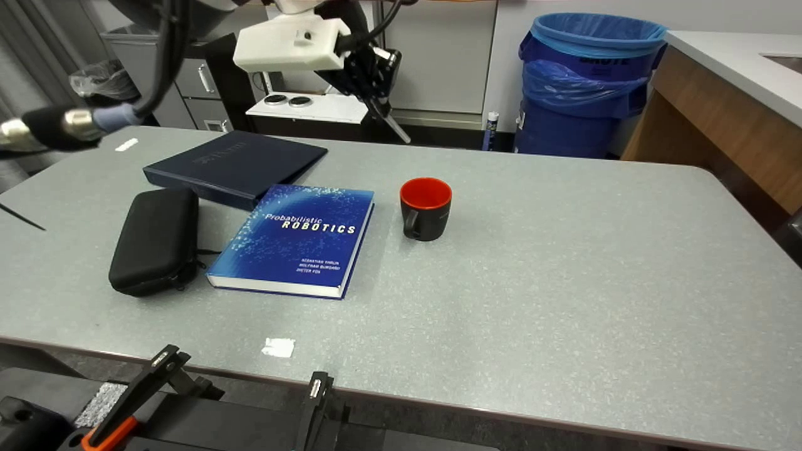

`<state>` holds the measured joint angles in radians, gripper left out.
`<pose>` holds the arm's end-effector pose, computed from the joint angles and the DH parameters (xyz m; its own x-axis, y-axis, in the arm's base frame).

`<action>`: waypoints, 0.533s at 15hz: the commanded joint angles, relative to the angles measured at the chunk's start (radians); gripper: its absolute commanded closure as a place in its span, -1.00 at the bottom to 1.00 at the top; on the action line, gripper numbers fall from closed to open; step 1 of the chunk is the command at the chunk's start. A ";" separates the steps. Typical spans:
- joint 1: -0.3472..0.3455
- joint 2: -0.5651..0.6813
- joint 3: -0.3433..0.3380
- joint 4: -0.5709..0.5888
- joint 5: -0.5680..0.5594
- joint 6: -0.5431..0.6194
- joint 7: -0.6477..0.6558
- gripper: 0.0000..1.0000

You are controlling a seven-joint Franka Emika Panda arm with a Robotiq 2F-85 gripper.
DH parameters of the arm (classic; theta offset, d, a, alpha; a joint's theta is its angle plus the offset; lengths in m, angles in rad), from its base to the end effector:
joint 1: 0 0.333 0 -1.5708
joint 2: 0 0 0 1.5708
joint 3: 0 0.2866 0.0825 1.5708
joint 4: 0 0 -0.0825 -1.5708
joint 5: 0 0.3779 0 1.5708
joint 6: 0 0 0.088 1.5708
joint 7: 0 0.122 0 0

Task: Remove the pen from the mug and put it on the table

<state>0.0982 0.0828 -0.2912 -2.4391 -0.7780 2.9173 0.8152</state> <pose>0.5055 -0.0580 0.2644 0.8668 -0.2078 0.4533 -0.2998 -0.9436 0.1407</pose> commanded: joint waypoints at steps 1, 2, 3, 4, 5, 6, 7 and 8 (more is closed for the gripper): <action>0.014 0.156 -0.017 0.119 -0.059 0.105 0.141 0.93; 0.024 0.216 -0.027 0.166 -0.066 0.111 0.179 0.93; 0.041 0.261 -0.046 0.209 -0.090 0.108 0.231 0.93; 0.060 0.305 -0.066 0.248 -0.109 0.107 0.272 0.93; 0.076 0.352 -0.079 0.286 -0.117 0.099 0.305 0.93; 0.084 0.397 -0.084 0.317 -0.111 0.096 0.323 0.93; 0.085 0.434 -0.080 0.338 -0.094 0.094 0.323 0.93; 0.081 0.465 -0.069 0.354 -0.079 0.091 0.310 0.93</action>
<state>0.1566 0.4163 -0.3431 -2.1862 -0.8472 2.9854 1.0716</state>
